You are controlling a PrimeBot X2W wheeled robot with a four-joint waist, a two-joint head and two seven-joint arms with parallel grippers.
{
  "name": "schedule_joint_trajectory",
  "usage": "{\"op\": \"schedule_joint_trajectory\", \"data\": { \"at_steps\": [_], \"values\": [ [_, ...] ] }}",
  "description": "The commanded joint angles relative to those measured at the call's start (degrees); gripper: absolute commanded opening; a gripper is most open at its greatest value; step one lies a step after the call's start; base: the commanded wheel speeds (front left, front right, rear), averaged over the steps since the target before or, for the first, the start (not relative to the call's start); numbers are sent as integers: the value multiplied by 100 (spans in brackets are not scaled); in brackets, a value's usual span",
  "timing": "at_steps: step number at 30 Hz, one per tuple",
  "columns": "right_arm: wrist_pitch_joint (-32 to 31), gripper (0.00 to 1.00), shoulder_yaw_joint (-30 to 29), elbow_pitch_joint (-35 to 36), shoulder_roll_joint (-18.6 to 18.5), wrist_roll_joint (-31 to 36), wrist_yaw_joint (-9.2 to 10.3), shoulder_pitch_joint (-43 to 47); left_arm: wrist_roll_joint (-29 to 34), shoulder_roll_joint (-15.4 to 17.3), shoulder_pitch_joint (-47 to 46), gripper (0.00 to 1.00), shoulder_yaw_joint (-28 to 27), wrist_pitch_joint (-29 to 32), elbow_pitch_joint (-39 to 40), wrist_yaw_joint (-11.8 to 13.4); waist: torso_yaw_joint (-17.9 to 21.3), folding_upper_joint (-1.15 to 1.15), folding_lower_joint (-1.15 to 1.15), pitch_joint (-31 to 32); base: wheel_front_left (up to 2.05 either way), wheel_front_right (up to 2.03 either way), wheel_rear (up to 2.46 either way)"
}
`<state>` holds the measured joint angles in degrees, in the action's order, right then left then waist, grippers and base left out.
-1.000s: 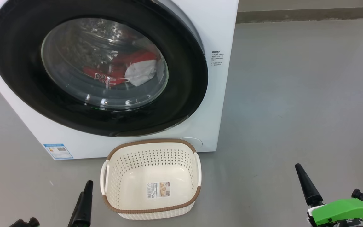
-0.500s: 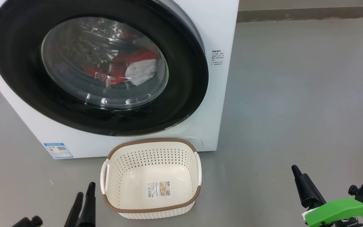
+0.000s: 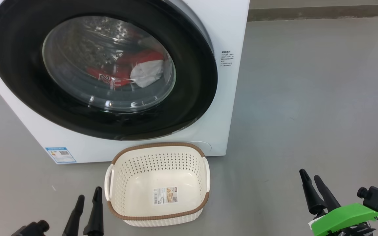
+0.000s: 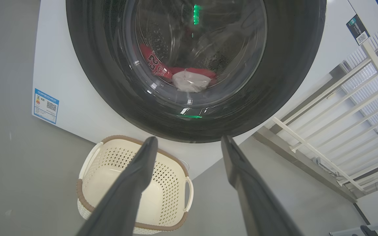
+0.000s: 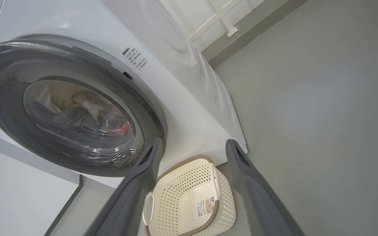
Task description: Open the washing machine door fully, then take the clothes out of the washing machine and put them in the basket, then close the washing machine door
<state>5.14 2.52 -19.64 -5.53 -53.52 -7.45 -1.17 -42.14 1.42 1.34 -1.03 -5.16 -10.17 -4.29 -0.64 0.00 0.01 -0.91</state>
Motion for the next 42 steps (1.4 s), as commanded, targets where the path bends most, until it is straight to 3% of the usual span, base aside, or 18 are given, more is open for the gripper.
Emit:
{"op": "schedule_joint_trajectory", "data": {
  "at_steps": [1, 42],
  "values": [
    [91, 100, 92, 134, -125, 172, -2, -248, 223, 98, -46, 100, -85, -79, 202, 57, 0, 0, -1, 2, 0, 0, 0],
    [781, 100, 309, 149, -300, 2276, -3, -145, 2974, 135, 184, 100, 13, -776, 531, 232, 3, 0, -1, 21, 0, 0, 0]
  ]
}}
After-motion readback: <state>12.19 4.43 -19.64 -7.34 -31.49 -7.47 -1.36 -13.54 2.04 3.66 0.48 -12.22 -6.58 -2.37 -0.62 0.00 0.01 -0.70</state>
